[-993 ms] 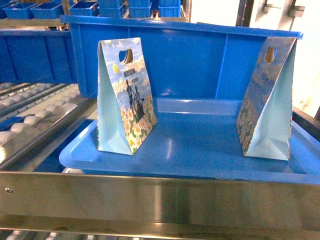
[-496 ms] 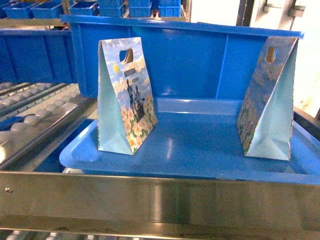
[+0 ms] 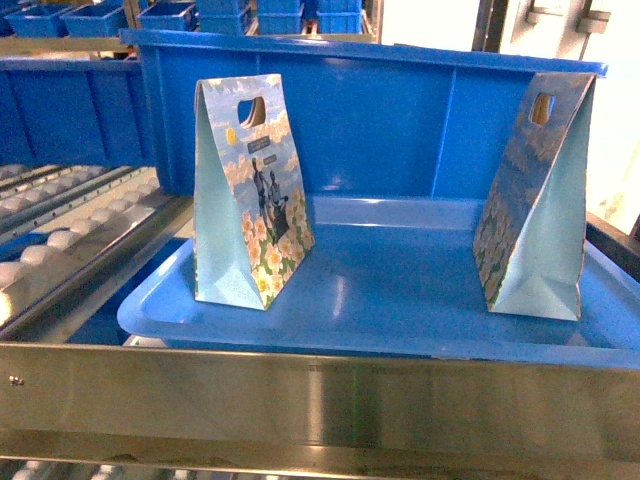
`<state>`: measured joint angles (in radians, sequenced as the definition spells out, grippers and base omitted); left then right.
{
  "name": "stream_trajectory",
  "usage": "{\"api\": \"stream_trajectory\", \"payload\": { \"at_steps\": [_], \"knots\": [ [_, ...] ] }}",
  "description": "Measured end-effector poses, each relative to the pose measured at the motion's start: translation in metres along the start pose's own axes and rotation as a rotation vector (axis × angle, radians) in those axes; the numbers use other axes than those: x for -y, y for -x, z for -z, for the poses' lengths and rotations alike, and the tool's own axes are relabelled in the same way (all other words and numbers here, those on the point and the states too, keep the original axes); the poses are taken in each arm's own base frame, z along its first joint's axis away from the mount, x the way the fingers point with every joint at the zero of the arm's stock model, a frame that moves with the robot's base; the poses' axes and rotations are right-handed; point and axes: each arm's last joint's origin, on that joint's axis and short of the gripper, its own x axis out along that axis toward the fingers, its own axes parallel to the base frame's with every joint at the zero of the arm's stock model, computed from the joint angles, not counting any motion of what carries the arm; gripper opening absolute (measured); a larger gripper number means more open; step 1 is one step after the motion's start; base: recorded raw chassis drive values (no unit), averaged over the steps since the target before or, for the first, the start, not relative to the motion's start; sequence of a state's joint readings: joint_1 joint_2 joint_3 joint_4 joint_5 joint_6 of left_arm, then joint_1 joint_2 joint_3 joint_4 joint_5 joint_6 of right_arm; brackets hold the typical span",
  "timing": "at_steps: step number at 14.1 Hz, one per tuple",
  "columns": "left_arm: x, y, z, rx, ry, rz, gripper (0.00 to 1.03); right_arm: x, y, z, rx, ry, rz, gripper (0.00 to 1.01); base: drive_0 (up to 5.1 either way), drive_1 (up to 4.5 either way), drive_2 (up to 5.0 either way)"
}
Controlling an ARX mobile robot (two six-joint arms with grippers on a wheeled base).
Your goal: Move flower gift bag to table near conveyor
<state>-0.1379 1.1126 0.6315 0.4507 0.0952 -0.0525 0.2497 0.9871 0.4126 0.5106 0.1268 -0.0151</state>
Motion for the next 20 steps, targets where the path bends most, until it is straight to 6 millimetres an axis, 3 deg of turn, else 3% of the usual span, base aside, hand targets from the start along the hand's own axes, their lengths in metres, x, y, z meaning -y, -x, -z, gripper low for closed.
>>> {"api": "stream_trajectory", "payload": {
  "at_steps": [4,9,13,15,20],
  "knots": [
    [0.023,-0.022,-0.011,-0.017,-0.036,-0.032,0.98,-0.010,-0.022,-0.024,-0.039,-0.018,-0.016,0.98,0.0,0.00,0.0],
    [0.024,-0.025,-0.008,-0.035,-0.039,-0.044,0.98,-0.018,-0.032,-0.022,-0.079,-0.011,-0.003,0.98,0.0,0.00,0.0],
    [0.024,-0.025,-0.008,-0.035,-0.040,-0.043,0.98,-0.033,-0.055,-0.031,-0.123,-0.043,0.004,0.98,0.0,0.00,0.0],
    [0.024,-0.025,-0.008,-0.034,-0.040,-0.043,0.98,-0.035,-0.076,-0.025,-0.187,-0.070,0.039,0.98,0.0,0.00,0.0],
    [0.024,-0.025,-0.008,-0.034,-0.040,-0.043,0.98,-0.033,-0.107,-0.005,-0.321,-0.130,0.062,0.98,0.0,0.00,0.0]
  ]
}}
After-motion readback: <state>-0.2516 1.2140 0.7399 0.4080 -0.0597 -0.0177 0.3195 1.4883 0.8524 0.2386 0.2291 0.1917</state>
